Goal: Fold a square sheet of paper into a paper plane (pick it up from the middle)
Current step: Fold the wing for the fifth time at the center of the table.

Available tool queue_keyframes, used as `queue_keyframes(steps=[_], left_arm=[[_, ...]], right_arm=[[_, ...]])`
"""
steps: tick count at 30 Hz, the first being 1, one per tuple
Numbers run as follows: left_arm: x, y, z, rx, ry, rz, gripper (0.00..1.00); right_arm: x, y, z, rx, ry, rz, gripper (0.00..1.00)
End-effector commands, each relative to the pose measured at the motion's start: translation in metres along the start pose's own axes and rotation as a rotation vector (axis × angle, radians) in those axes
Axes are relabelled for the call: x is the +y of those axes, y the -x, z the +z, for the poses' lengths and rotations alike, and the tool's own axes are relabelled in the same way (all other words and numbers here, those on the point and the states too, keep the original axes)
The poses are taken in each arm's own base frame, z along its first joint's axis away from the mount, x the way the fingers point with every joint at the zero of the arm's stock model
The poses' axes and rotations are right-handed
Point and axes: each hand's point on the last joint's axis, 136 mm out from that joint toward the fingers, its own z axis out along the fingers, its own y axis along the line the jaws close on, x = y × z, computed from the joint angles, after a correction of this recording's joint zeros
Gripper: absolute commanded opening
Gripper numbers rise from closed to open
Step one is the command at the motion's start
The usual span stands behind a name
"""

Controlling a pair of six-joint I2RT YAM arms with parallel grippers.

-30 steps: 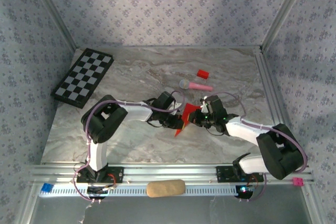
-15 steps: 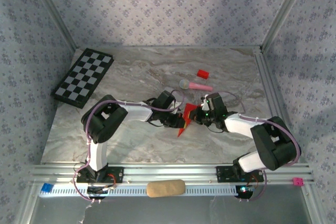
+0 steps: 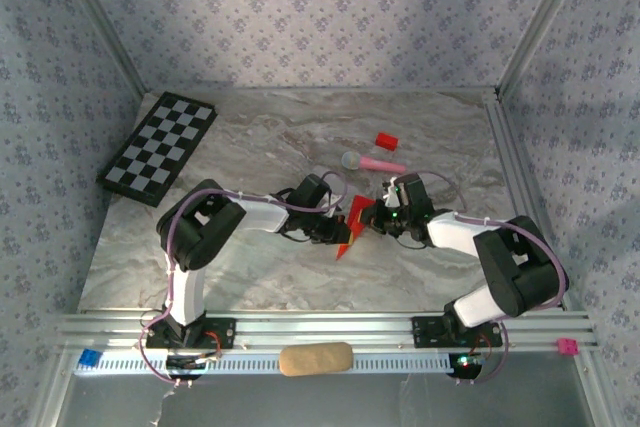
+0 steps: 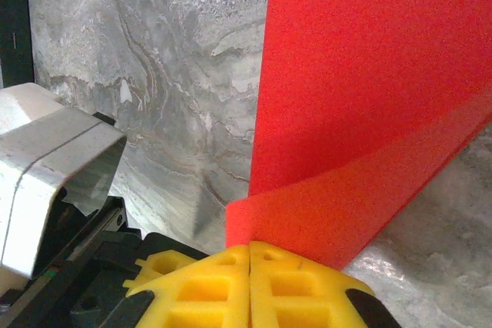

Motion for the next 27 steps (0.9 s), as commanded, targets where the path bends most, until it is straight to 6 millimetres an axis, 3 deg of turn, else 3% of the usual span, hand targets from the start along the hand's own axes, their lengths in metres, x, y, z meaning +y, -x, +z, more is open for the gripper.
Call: queue_keyframes(steps=[1, 14, 27], left_arm=[[0.004, -0.004, 0.003, 0.011, -0.029, -0.019, 0.0], [0.003, 0.002, 0.001, -0.038, -0.126, -0.091, 0.0], [0.005, -0.004, -0.001, -0.028, -0.132, -0.128, 0.0]], right_arm=[[0.006, 0.006, 0.0, -0.004, 0.017, -0.028, 0.08], [0.002, 0.005, 0.001, 0.002, 0.026, -0.045, 0.11], [0.011, 0.006, 0.007, 0.034, 0.092, -0.086, 0.09]])
